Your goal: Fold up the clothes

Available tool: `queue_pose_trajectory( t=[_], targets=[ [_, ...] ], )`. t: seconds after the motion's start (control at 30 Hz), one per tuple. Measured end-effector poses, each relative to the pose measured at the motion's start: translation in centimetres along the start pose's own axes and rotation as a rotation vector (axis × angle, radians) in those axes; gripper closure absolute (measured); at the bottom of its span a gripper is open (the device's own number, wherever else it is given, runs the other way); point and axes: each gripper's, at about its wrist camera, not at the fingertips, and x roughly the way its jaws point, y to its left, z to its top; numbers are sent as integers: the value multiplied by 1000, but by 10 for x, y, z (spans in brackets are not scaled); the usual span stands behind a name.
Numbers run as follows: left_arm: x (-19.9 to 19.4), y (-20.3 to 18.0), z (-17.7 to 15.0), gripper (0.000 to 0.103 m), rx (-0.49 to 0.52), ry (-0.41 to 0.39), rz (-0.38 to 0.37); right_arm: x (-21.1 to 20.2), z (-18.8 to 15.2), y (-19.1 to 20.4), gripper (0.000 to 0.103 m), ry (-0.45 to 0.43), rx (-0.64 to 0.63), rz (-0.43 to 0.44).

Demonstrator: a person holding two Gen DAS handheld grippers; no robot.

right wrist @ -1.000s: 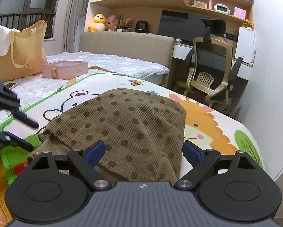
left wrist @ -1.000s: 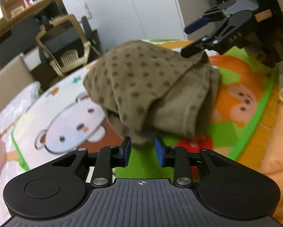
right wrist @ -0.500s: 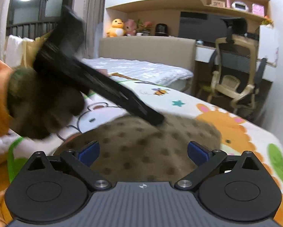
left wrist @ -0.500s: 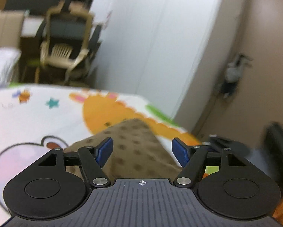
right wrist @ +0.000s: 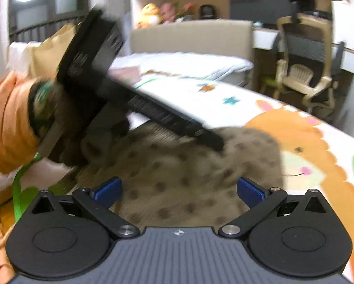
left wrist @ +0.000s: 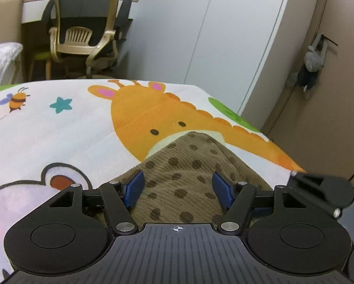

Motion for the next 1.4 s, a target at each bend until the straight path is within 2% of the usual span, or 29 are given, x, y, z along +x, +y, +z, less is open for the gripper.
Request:
queue_pose_trajectory(
  t=[0.1, 0.17, 0.27, 0.3, 0.33, 0.43, 0.57, 0.67, 0.77, 0.9, 1.3, 1.4],
  targets=[
    [-1, 1, -1, 32, -2, -9, -6, 8, -2, -7, 0, 30, 30, -58],
    [-2, 0, -2, 30, 0, -14, -7, 21, -8, -6, 0, 74, 75, -48],
    [-12, -1, -2, 27, -10, -46, -2, 26, -11, 0, 0, 79, 134, -33],
    [-22, 0, -3, 20, -23, -70, 9, 26, -11, 4, 0, 77, 136, -43],
    [-34, 1, -5, 6, -38, -97, 29, 26, -11, 8, 0, 75, 138, -52],
    [-67, 9, -20, 6, -79, -148, 80, 25, -16, 15, 0, 58, 144, -74],
    [-87, 21, -55, 6, -168, -113, 109, 22, -13, 12, 0, 67, 136, -54],
    [-85, 29, -77, 6, -253, -70, 96, 13, -5, 3, 0, 76, 114, -22],
    [-84, 29, -90, 6, -303, -61, 51, -9, 5, -1, 0, 11, 75, -32],
    [-78, 25, -93, 6, -281, -54, 54, -15, 20, -13, 0, -91, 82, -151],
    [-78, 20, -95, 5, -256, -51, 70, 31, 8, -35, 0, 50, 95, -345],
    [-77, 20, -96, 4, -255, -55, 68, 16, 0, -22, 0, 28, 72, -269]
  ],
)
